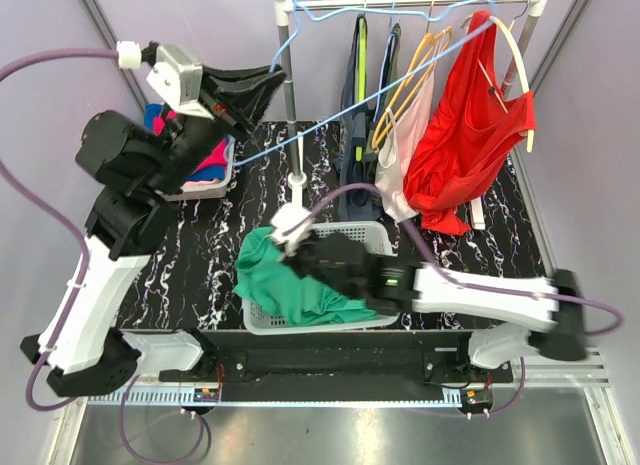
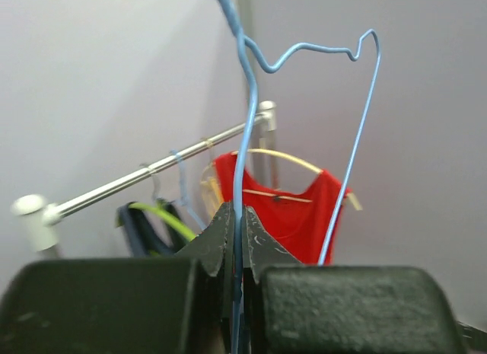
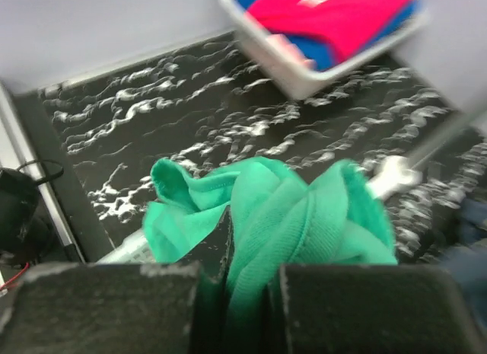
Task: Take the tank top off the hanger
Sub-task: Place the tank top in the bin.
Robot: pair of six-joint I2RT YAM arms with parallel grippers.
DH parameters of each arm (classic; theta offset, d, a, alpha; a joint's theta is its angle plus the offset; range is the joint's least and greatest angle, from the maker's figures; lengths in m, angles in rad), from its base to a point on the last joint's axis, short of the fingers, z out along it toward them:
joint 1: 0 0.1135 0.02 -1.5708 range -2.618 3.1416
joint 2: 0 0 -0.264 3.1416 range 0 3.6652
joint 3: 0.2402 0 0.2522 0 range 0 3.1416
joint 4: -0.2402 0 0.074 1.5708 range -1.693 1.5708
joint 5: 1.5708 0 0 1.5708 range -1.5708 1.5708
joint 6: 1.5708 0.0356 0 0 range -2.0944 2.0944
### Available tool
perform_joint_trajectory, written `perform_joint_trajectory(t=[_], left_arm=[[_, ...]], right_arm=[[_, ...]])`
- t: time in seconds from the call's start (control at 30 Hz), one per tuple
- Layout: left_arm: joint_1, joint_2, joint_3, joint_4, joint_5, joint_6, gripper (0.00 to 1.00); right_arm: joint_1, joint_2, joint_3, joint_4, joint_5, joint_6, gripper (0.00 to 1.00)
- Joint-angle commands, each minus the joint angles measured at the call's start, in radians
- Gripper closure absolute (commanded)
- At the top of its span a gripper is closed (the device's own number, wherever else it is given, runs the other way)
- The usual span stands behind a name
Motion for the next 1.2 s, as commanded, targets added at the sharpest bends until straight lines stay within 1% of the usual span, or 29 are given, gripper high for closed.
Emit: perform_joint_trajectory(t=[0.0,0.1,0.13,0.17,0.3,0.43,0.6,0.7,0.73,0.87,1.03,1.17], left_arm=[[-0.002,-0.097,-0.061,0.016,-0.227,0.251,1.00],[-0.002,-0.147,-0.131,0.015,-0.265,0.294,1.00],[-0.002,-0.159,-0.134,0.009,-0.267,0.294,1.00],[-0.002,-0.162,-0.134,-0.002,-0.267,0.291,1.00],[-0.002,-0.162,-0.125,-0.005,-0.282,0.274,1.00],[-0.002,-0.157,-0.122,-0.007,-0.288,0.276,1.00],[0.000,-0.156,-0.118,-0.005,-0.290,0.276,1.00],[-0.002,-0.153,-0.121,-0.005,-0.288,0.270,1.00],[-0.002,-0.151,-0.122,-0.004,-0.288,0.267,1.00],[0.000,-0.153,-0.128,-0.005,-0.299,0.273,1.00],[-0.002,-0.176,-0.167,-0.005,-0.316,0.283,1.00],[0.000,-0.188,-0.202,0.002,-0.326,0.287,1.00]], right_arm=[[0.008,-0.406,0.022,-0.028,0.160,-0.013,0.92],[0.006,-0.539,0.097,-0.105,0.140,-0.042,0.89],[0.008,-0.548,0.128,-0.160,0.122,-0.047,0.89],[0.008,-0.550,0.180,-0.183,0.110,-0.051,0.90],[0.008,-0.499,0.260,-0.252,0.077,-0.047,0.91],[0.008,-0.492,0.271,-0.228,0.039,-0.035,0.92],[0.008,-0.544,0.269,-0.212,-0.010,-0.010,0.91],[0.008,-0.492,0.310,-0.267,-0.056,0.017,0.91],[0.008,-0.469,0.326,-0.297,-0.093,0.025,0.91],[0.010,-0.345,0.430,-0.320,-0.192,0.044,0.92],[0.013,-0.286,0.577,-0.309,-0.323,0.042,0.92],[0.013,-0.277,0.599,-0.291,-0.364,0.048,0.92]])
